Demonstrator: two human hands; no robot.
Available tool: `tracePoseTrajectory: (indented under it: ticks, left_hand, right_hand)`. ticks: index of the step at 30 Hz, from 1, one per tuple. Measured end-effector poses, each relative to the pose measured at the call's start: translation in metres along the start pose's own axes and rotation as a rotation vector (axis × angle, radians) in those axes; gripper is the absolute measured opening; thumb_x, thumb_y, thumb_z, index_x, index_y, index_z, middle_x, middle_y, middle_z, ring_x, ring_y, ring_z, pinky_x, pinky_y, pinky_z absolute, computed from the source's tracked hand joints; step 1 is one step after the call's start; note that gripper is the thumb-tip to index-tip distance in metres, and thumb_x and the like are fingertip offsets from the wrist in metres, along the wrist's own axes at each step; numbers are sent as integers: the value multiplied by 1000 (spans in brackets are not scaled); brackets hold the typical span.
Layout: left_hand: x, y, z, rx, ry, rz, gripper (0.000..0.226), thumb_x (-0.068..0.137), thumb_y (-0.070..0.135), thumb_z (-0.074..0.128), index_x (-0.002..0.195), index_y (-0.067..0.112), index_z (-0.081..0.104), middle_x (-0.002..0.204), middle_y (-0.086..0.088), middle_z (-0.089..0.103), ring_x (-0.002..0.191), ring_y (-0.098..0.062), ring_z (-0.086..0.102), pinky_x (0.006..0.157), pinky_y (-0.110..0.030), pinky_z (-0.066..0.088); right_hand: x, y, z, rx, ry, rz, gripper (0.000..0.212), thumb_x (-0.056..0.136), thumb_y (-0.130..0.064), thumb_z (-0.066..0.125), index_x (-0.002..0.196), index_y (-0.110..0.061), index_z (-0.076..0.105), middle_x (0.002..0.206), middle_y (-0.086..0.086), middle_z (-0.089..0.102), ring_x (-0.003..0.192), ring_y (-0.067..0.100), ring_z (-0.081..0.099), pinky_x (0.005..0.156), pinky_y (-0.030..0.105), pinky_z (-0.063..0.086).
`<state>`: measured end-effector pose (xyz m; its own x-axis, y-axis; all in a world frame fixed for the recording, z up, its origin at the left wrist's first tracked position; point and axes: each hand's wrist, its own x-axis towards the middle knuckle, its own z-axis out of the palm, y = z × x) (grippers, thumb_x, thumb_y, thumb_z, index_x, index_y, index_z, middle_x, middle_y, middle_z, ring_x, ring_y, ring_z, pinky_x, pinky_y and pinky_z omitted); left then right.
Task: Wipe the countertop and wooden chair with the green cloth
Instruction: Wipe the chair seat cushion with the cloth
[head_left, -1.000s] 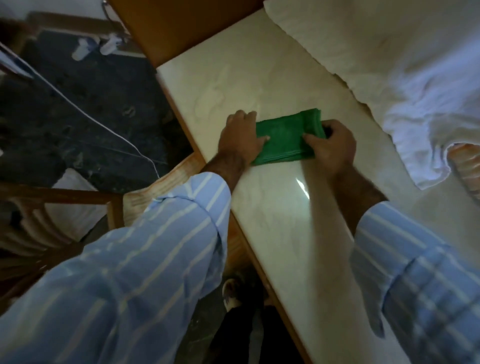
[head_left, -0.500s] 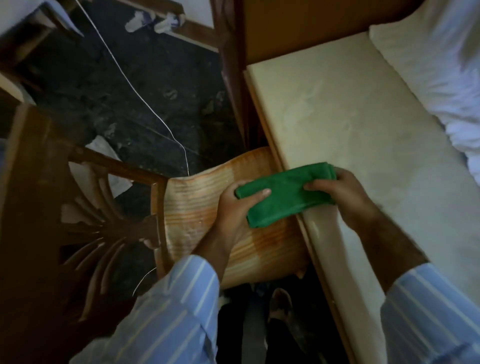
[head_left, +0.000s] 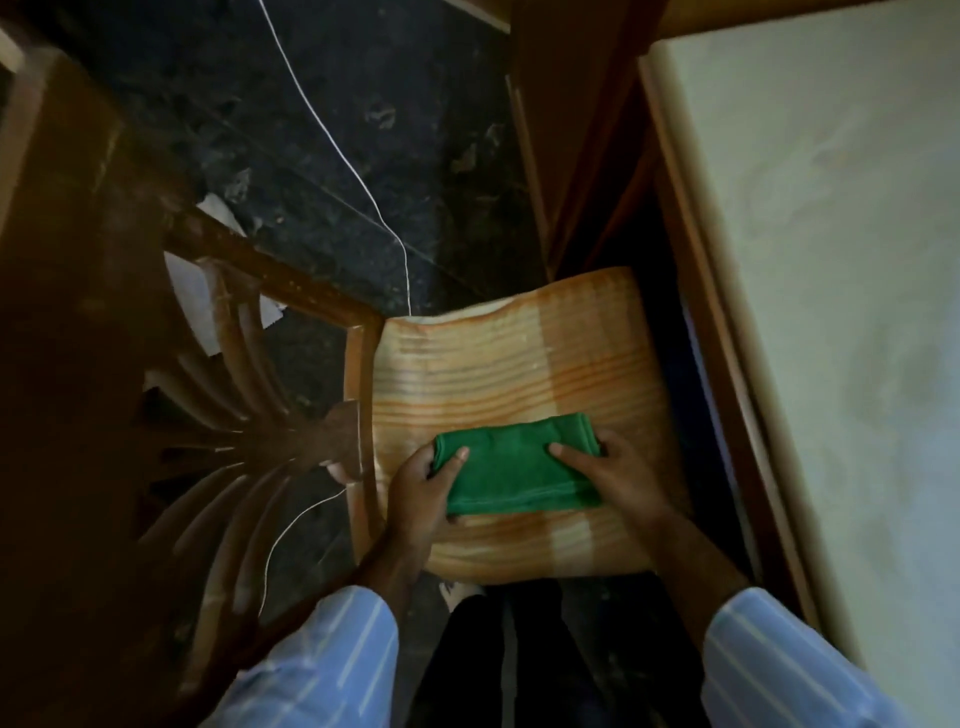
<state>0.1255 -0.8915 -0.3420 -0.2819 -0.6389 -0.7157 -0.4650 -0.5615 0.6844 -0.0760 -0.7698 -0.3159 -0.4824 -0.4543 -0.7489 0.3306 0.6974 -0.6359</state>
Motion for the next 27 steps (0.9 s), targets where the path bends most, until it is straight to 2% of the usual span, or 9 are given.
tracePoseTrajectory:
  ticks: [6, 9, 12, 15, 17, 20, 22, 24, 27]
  left_hand:
    - [90, -12, -7, -57, 14, 12, 37, 102, 7, 54, 138, 14, 51, 124, -3, 64, 95, -16, 70, 65, -32, 63]
    - [126, -4, -4, 81, 188, 191, 34, 97, 6, 62, 126, 14, 48, 120, -3, 61, 105, -22, 68, 80, -31, 59]
    - [154, 11, -5, 202, 343, 359, 39, 89, 7, 71, 107, 18, 38, 116, -16, 61, 104, -30, 66, 86, -46, 59]
    - [181, 26, -7, 408, 368, 449, 22, 90, 9, 68, 102, 14, 50, 110, -17, 64, 99, -27, 63, 87, -49, 54]
    - [193, 32, -9, 609, 348, 461, 19, 91, 13, 66, 109, 11, 59, 122, -14, 61, 113, -28, 59, 97, -46, 50]
    - [195, 31, -8, 1141, 385, 635, 37, 90, 28, 66, 124, 15, 61, 153, -14, 41, 136, -36, 43, 109, -49, 41]
    - [193, 27, -1, 1284, 209, 816, 48, 93, 37, 62, 136, 16, 58, 162, -11, 33, 144, -38, 34, 111, -55, 37]
    - [198, 22, 8, 1355, -16, 836, 63, 96, 44, 56, 151, 16, 43, 167, -9, 23, 151, -35, 22, 119, -54, 26]
    - [215, 17, 14, 1426, -61, 746, 75, 100, 50, 46, 161, 18, 19, 170, -6, 10, 156, -29, 9, 125, -46, 9]
  right_hand:
    - [87, 1, 34, 101, -38, 45, 24, 99, 5, 64, 122, 9, 68, 129, 33, 70, 91, 33, 71, 82, 36, 61]
    - [127, -9, 50, 121, -14, 35, 22, 99, 4, 66, 121, 6, 68, 132, 33, 69, 93, 32, 69, 81, 42, 59]
    - [158, -21, 63, 156, -7, -19, 30, 98, 2, 68, 128, 8, 67, 132, 30, 71, 96, 34, 72, 83, 43, 63]
    - [178, -38, 74, 219, -58, -118, 30, 99, 0, 67, 129, 3, 68, 121, 19, 75, 112, 36, 73, 99, 46, 61]
    - [186, -39, 77, 224, -7, -175, 28, 101, -7, 68, 128, -4, 69, 111, 10, 75, 108, 27, 73, 98, 42, 61]
    - [187, -14, 57, -192, 360, -400, 33, 102, -26, 66, 128, -7, 71, 121, 13, 74, 114, 28, 69, 99, 38, 54]
    - [185, 17, 35, -498, 505, -480, 46, 102, -35, 56, 135, -6, 66, 142, 21, 63, 134, 39, 58, 113, 44, 44]
    - [184, 46, 16, -743, 515, -485, 60, 103, -40, 48, 152, -5, 52, 163, 24, 45, 153, 44, 39, 126, 51, 29]
    - [189, 79, 2, -1101, 477, -553, 69, 107, -49, 39, 166, -13, 33, 176, 17, 23, 163, 40, 20, 131, 53, 16]
